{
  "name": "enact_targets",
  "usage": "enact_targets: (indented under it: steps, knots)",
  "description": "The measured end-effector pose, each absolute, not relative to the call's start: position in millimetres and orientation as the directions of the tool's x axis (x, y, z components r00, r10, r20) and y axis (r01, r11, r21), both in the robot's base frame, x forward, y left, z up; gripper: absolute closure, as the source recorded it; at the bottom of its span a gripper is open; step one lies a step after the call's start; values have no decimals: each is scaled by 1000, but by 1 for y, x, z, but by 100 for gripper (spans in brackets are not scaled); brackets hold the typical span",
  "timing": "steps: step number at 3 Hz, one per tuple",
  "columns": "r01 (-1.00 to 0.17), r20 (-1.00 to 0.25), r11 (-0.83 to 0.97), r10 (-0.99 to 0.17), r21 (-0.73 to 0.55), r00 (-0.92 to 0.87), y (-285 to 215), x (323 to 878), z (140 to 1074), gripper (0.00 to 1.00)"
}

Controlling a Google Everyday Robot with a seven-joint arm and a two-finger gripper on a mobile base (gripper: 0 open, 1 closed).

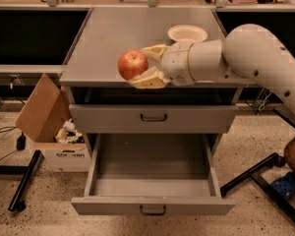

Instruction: Pick apple from middle drawer and place on counter

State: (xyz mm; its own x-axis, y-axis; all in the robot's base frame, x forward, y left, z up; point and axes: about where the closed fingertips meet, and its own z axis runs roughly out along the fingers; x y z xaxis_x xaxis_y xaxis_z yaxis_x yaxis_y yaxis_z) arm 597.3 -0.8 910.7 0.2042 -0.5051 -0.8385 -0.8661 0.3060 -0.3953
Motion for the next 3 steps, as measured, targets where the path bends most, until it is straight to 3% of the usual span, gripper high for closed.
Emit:
enact_targets:
  steps: [3]
  knots:
    - [-891,-867,354,-492,-283,80,-14,637,907,100]
